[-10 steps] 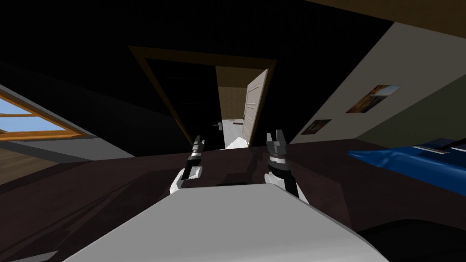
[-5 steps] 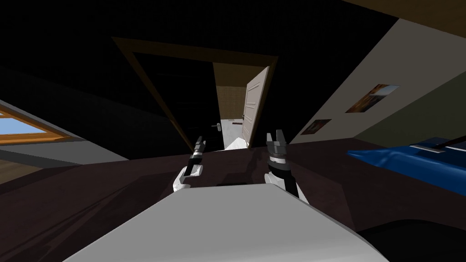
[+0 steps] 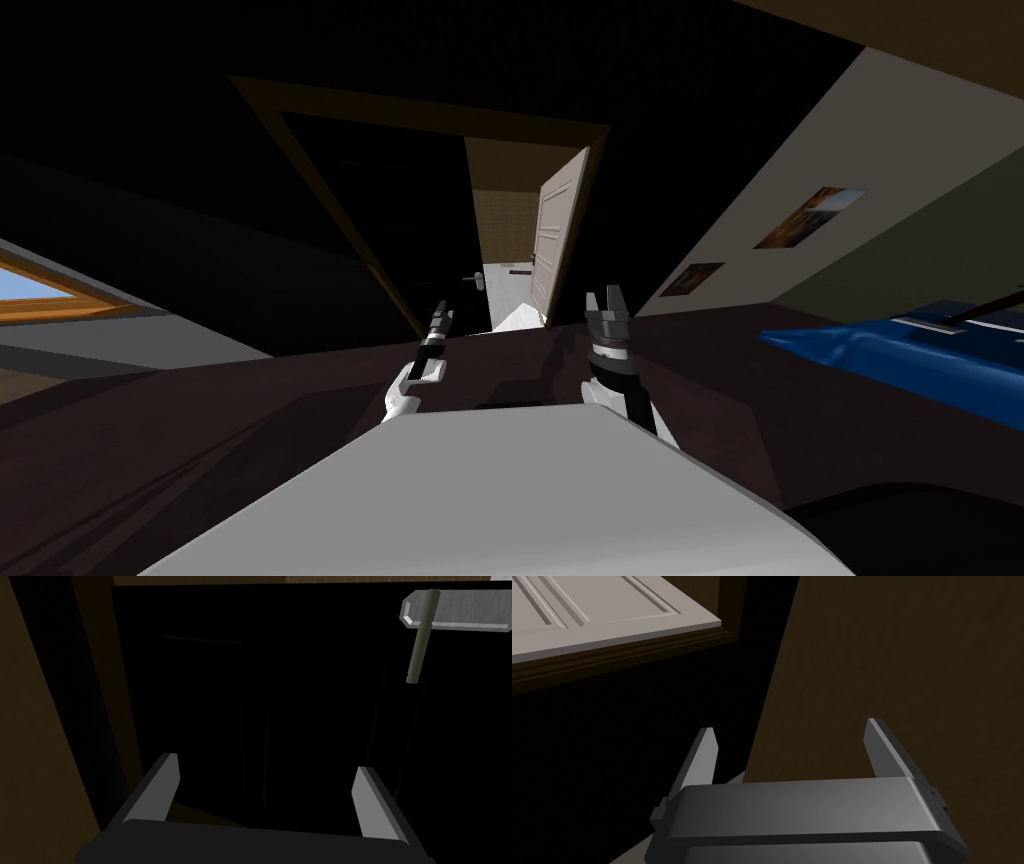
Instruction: Push the door open
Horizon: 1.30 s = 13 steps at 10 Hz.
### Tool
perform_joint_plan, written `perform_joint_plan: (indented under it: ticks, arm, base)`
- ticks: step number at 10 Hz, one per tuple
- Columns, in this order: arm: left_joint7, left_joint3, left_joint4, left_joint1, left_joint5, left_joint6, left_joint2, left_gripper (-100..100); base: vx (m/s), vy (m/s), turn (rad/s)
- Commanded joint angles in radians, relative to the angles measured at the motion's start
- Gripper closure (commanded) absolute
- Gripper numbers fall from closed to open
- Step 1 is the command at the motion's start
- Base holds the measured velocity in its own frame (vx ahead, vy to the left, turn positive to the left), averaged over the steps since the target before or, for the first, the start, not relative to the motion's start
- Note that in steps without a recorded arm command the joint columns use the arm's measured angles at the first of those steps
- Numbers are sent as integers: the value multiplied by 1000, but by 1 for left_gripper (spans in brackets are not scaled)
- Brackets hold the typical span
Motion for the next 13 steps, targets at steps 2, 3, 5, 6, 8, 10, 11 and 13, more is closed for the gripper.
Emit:
perform_joint_plan:
  ticks: [2, 3, 5, 6, 8, 10, 11, 13]
  arm:
    - [7, 4, 68, -31, 3, -8, 11, -100]
    - [12, 7, 94, -50, 6, -11, 19, -100]
    - [16, 9, 141, -70, 8, -15, 27, -100]
    - [16, 9, 142, -70, 8, -15, 27, -100]
    - [25, 15, 207, -108, 13, -21, 42, -100]
    - [34, 20, 277, -146, 18, -28, 58, -100]
    - [34, 20, 288, -146, 18, -28, 58, -100]
    - [43, 25, 353, -183, 23, -34, 72, -100]
  base:
    - [64, -4, -23]
    - [86, -9, -32]
    - [58, -2, -18]
    - [43, -3, -15]
    - [62, -4, -28]
    - [107, 1, -40]
    - [70, 6, -7]
    - [68, -7, -28]
